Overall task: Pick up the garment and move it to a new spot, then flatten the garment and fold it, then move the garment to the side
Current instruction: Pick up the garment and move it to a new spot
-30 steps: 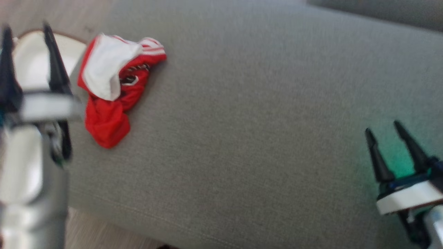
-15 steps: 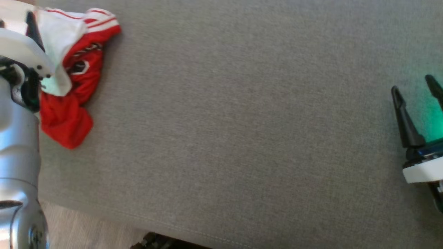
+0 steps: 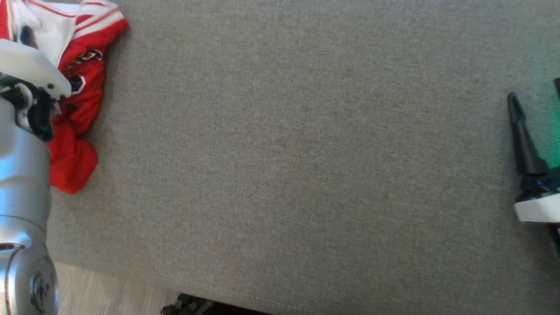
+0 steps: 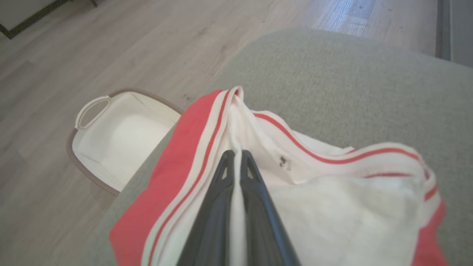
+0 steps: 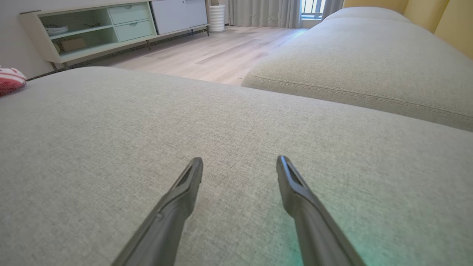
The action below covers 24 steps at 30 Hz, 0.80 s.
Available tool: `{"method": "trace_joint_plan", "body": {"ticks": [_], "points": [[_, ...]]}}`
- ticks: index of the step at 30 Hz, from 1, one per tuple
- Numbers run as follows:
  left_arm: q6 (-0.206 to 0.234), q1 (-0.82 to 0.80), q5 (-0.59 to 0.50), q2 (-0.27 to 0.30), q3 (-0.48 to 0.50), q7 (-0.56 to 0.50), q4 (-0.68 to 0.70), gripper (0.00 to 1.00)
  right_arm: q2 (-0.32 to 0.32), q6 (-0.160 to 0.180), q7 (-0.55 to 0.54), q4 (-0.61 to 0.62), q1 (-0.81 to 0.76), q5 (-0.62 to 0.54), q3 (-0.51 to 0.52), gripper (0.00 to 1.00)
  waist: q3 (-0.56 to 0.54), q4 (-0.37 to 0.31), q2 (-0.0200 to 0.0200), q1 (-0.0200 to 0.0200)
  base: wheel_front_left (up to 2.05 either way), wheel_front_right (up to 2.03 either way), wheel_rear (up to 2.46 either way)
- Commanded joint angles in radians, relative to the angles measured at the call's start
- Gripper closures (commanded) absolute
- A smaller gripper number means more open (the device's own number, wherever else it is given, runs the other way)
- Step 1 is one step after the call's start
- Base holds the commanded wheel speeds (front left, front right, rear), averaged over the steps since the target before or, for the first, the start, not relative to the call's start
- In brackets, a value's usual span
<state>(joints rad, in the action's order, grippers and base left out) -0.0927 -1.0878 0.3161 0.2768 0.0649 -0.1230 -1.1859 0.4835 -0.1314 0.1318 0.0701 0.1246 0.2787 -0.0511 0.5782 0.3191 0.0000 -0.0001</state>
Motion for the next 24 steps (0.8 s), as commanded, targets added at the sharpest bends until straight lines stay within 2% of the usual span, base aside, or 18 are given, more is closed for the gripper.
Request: {"method": "trace_joint_plan", "body": {"ticks": [1,6,11,17,24], "points": [[-0.001,-0.03,-0.014,0.077,0.006,0.039,0.038,1.0,-0.005,0.001,0.013,-0.004,-0.002,-0.008,-0.033,0.0,-0.027,-0.006,0.0,0.0001,0.0,0.0,0.0],[-0.012,-0.094,-0.048,0.098,-0.037,0.134,0.076,1.0,-0.057,0.001,0.065,-0.081,0.025,0.002,-0.085,0.0,-0.125,-0.038,0.0,0.0001,0.0,0.0,0.0],[-0.028,-0.146,-0.062,0.102,-0.083,0.168,0.133,1.0,-0.124,0.001,0.11,-0.172,0.046,0.019,-0.135,0.0,-0.241,-0.099,0.0,0.0001,0.0,0.0,0.0],[-0.037,-0.178,-0.078,0.101,-0.17,0.16,0.248,1.0,-0.207,0.001,0.129,-0.255,0.058,0.037,-0.187,0.0,-0.367,-0.211,0.0,0.0001,0.0,0.0,0.0],[-0.038,-0.185,-0.022,0.093,-0.278,0.096,0.443,1.0,-0.276,0.001,0.13,-0.247,0.039,0.038,-0.191,0.0,-0.456,-0.361,0.0,0.0001,0.0,0.0,0.0]]}}
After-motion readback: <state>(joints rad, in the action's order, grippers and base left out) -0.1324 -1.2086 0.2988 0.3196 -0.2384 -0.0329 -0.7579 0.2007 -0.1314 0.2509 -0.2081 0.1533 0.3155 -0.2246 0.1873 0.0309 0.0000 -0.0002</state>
